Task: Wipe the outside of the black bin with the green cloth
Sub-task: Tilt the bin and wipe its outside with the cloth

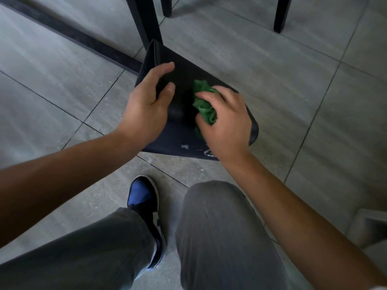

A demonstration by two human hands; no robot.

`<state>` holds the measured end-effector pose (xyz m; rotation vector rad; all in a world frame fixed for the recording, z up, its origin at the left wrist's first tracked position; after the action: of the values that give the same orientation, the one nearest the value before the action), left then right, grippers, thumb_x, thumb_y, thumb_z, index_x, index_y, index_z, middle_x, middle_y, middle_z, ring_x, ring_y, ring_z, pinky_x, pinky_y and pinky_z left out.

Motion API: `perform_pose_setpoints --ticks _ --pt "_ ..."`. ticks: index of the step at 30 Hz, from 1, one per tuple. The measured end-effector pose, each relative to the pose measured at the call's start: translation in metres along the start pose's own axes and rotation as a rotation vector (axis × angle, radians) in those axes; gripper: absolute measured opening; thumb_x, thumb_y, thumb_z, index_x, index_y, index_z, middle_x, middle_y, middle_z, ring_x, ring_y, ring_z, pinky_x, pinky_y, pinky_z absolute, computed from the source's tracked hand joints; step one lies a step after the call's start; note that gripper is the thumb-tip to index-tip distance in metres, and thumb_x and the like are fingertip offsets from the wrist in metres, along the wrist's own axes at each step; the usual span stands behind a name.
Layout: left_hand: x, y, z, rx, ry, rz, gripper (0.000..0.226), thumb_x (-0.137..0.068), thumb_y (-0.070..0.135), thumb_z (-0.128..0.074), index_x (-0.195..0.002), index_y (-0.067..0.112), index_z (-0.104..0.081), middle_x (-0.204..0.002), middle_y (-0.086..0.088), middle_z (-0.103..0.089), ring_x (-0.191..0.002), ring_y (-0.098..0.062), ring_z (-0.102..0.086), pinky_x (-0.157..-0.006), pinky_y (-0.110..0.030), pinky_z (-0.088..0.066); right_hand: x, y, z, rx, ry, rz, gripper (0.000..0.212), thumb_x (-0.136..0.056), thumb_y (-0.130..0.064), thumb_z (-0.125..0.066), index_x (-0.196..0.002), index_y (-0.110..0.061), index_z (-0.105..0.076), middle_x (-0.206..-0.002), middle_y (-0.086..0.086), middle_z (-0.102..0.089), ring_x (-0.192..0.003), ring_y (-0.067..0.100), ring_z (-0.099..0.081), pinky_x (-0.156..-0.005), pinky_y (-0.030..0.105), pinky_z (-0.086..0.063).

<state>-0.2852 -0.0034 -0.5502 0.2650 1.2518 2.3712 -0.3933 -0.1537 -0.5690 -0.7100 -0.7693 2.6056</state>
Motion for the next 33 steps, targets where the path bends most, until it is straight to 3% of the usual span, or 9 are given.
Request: perform_pose_setpoints --ticks 6,9,12,16,20,24,29,31,33 --pt "0.003 -0.009 0.011 -0.075 -0.008 0.003 0.042 -0.110 0.024 -0.048 -0.152 0.023 -0.046 -0.118 0.009 -0.057 -0.095 0.009 -0.053 -0.081 0.001 -0.038 0.036 0.134 0.011 0.284 -0.217 -0.400 0.033 -0.087 -0.029 -0.071 -0.120 -0.025 -0.071 -0.125 0.005 -0.067 -0.113 0.035 -0.062 -0.079 0.037 -0.050" --pt "0.003 -0.004 0.007 -0.087 -0.037 -0.021 0.043 -0.110 0.025 -0.047 -0.153 0.023 -0.044 -0.125 0.009 -0.056 -0.098 0.015 -0.053 -0.083 0.002 -0.037 0.050 0.156 0.027 0.229 -0.169 -0.537 0.029 -0.088 -0.027 -0.072 -0.117 -0.025 -0.074 -0.121 0.006 -0.070 -0.109 0.034 -0.065 -0.083 0.038 -0.052" --pt "-0.003 -0.004 0.011 -0.064 -0.023 0.032 0.045 -0.110 0.027 -0.047 -0.155 0.025 -0.043 -0.121 0.014 -0.060 -0.089 0.026 -0.053 -0.078 0.003 -0.041 0.050 0.133 0.034 0.131 -0.073 -0.496 0.031 -0.084 -0.021 -0.073 -0.115 -0.025 -0.075 -0.117 0.003 -0.072 -0.105 0.029 -0.067 -0.084 0.038 -0.056" --pt "-0.020 0.003 0.021 0.026 0.019 0.109 0.040 -0.107 0.027 -0.053 -0.147 0.029 -0.055 -0.113 0.027 -0.060 -0.101 0.011 -0.060 -0.094 -0.015 -0.053 0.032 0.085 0.040 -0.013 0.029 -0.396 0.034 -0.081 -0.021 -0.069 -0.114 -0.026 -0.075 -0.117 -0.001 -0.073 -0.105 0.025 -0.068 -0.087 0.038 -0.055" --pt "-0.023 0.012 0.019 0.012 0.001 0.052 0.041 -0.102 0.025 -0.061 -0.143 0.030 -0.056 -0.109 0.021 -0.061 -0.096 0.004 -0.063 -0.084 -0.020 -0.056 0.010 0.070 0.046 -0.079 0.085 -0.349 0.033 -0.082 -0.020 -0.068 -0.114 -0.025 -0.074 -0.118 -0.001 -0.071 -0.109 0.024 -0.066 -0.089 0.035 -0.052" --pt "-0.015 0.013 0.016 0.033 -0.076 -0.059 0.059 -0.100 0.021 -0.065 -0.155 0.025 -0.042 -0.143 0.009 -0.054 -0.135 -0.011 -0.052 -0.113 -0.042 -0.047 0.005 0.090 0.030 -0.037 -0.005 -0.413 0.033 -0.089 -0.017 -0.069 -0.121 -0.025 -0.072 -0.127 -0.003 -0.068 -0.116 0.023 -0.062 -0.086 0.027 -0.044" --pt "0.002 0.001 0.011 0.185 -0.227 -0.118 0.084 -0.103 0.006 -0.060 -0.166 0.023 -0.008 -0.142 0.048 -0.040 -0.133 0.001 -0.054 -0.100 -0.025 -0.054 0.001 0.105 0.023 -0.029 -0.028 -0.384 0.034 -0.089 -0.019 -0.067 -0.121 -0.028 -0.071 -0.129 -0.004 -0.067 -0.119 0.023 -0.060 -0.087 0.025 -0.040" --pt "0.007 -0.004 0.014 0.095 -0.210 -0.152 0.079 -0.105 0.011 -0.058 -0.166 0.027 -0.010 -0.150 0.044 -0.037 -0.137 0.009 -0.046 -0.100 -0.015 -0.050 -0.001 0.105 0.021 -0.039 -0.034 -0.379 0.034 -0.088 -0.019 -0.067 -0.121 -0.027 -0.071 -0.129 -0.003 -0.067 -0.119 0.023 -0.061 -0.089 0.026 -0.043" --pt "0.011 -0.008 0.017 0.072 -0.168 -0.141 0.071 -0.106 0.016 -0.057 -0.164 0.033 -0.019 -0.155 0.036 -0.037 -0.142 0.007 -0.041 -0.108 -0.021 -0.047 -0.004 0.104 0.022 -0.074 -0.033 -0.379 0.035 -0.087 -0.018 -0.066 -0.120 -0.026 -0.072 -0.127 -0.005 -0.069 -0.117 0.019 -0.063 -0.096 0.029 -0.048"
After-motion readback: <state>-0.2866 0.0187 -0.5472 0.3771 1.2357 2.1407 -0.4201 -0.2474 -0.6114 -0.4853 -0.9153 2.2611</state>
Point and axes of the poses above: each hand's wrist, its own x-axis away from the middle knuckle, its own z-axis out of the back of the hand, y = z × x, the point moved 7 cm from there along -x, towards the middle knuckle
